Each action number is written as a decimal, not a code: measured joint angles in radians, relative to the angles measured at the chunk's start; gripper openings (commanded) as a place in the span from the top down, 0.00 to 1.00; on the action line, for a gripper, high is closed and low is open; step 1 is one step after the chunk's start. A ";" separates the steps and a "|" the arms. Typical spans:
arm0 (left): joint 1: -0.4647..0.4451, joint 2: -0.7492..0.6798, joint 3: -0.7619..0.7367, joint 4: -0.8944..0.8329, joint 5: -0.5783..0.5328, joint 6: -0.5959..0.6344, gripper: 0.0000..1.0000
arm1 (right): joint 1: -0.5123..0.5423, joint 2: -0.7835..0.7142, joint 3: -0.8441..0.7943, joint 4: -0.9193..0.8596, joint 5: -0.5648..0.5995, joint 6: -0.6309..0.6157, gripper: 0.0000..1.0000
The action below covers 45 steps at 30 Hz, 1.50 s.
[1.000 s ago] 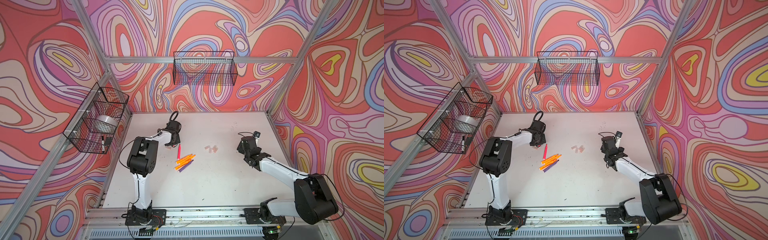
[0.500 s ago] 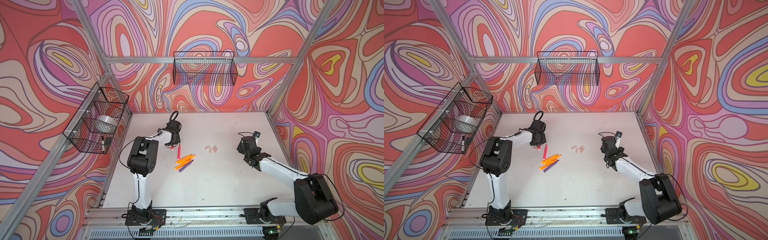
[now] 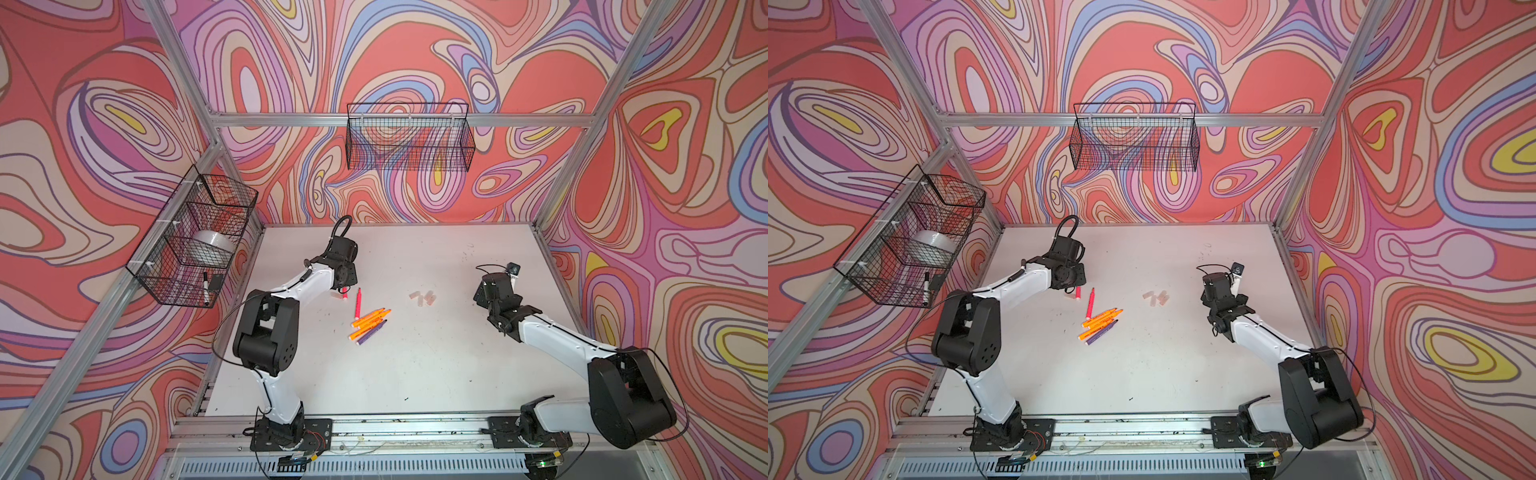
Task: Insert the pens into the pen caps
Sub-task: 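Move the left gripper to the second pink marker and grasp it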
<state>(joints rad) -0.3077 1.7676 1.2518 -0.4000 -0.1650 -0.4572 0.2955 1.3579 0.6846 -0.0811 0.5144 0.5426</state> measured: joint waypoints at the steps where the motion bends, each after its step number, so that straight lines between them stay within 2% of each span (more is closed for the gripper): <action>1: -0.010 -0.027 -0.018 0.000 -0.001 0.001 0.54 | 0.000 0.000 0.000 0.000 -0.001 0.000 0.17; 5: -0.104 -0.113 -0.119 0.000 0.002 0.002 0.54 | 0.000 0.000 0.000 0.000 -0.004 0.000 0.17; 11: -0.209 -0.092 -0.208 -0.017 0.026 0.003 0.55 | 0.000 0.000 0.000 0.000 -0.007 0.000 0.17; 21: -0.208 -0.035 -0.202 -0.016 -0.012 0.014 0.55 | 0.000 0.000 0.000 0.000 -0.010 -0.001 0.17; 29: -0.192 0.044 -0.169 -0.017 -0.020 0.021 0.61 | 0.000 0.001 0.000 0.000 -0.011 -0.003 0.17; 43: -0.175 0.072 -0.142 -0.016 -0.019 0.027 0.67 | 0.000 0.009 0.003 0.000 -0.014 -0.003 0.17; 45: -0.175 0.072 -0.142 -0.013 -0.019 0.027 0.71 | 0.000 0.009 0.003 0.000 -0.014 -0.003 0.17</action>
<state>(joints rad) -0.4824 1.8400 1.1103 -0.4133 -0.1837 -0.4297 0.2955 1.3666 0.6876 -0.0811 0.5003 0.5392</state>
